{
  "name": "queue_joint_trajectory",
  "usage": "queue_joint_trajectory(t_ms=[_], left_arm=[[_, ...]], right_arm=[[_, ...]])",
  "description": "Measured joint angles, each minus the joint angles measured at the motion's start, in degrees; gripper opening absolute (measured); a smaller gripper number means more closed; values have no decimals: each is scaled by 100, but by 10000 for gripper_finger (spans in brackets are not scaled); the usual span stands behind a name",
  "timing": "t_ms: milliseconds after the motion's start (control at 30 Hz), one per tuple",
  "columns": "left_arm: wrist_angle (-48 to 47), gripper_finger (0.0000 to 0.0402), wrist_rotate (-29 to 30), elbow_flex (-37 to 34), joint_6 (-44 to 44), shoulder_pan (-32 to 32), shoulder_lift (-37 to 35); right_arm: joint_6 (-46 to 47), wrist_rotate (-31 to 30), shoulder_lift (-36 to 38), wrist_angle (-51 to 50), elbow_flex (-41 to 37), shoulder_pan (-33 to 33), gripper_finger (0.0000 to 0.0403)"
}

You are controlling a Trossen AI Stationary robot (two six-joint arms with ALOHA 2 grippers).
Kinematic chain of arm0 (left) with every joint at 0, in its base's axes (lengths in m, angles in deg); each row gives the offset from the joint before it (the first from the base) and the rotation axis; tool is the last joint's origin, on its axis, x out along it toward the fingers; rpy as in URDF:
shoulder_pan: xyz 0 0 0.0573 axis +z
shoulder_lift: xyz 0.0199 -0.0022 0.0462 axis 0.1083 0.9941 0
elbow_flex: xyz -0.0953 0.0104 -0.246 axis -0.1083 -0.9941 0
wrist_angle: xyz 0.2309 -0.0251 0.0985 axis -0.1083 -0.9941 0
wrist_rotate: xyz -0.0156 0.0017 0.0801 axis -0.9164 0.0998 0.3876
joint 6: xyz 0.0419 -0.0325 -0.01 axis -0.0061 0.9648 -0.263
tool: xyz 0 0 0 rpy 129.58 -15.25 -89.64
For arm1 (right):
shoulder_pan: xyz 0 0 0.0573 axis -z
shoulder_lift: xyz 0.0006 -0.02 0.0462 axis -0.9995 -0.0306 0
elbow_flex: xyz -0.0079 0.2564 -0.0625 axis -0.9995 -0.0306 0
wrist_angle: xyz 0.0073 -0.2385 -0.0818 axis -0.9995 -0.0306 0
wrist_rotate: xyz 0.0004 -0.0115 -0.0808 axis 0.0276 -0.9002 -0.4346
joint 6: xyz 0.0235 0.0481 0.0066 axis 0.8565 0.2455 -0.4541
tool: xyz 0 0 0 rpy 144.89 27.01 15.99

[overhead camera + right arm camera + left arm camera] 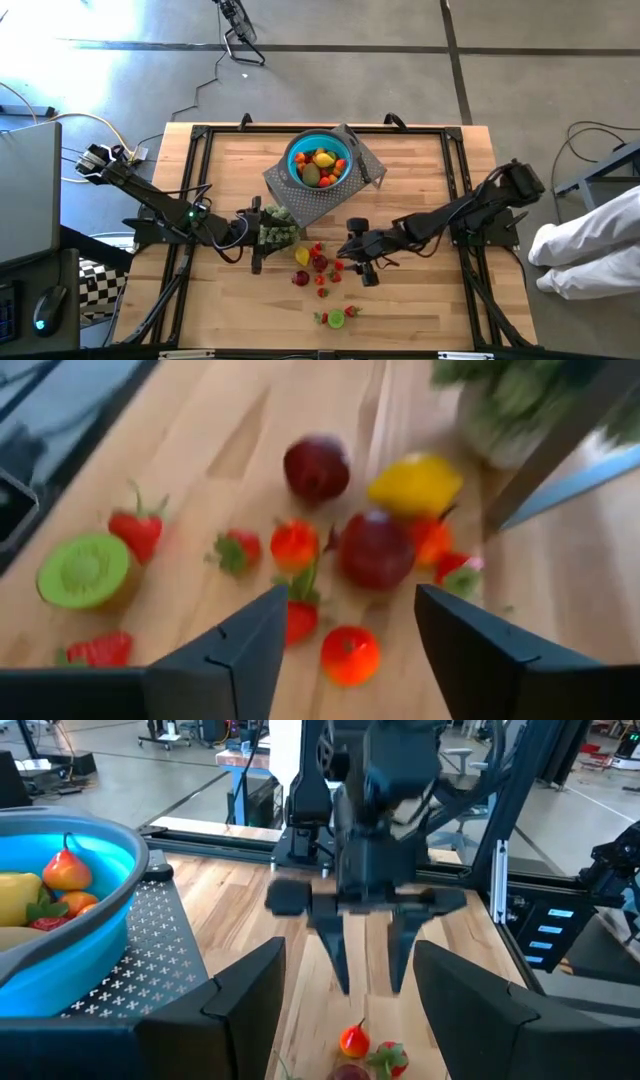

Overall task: Pick & Place Fruit
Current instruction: Put the pear into the blue strainer bowl on the shelf

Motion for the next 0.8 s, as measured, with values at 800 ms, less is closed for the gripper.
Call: queue_joint_trajectory(t_ms=[800], left_arm=[[-190, 218, -13, 0, 153, 0, 0]], right_arm=[[386, 205, -864, 338, 9, -9, 129]])
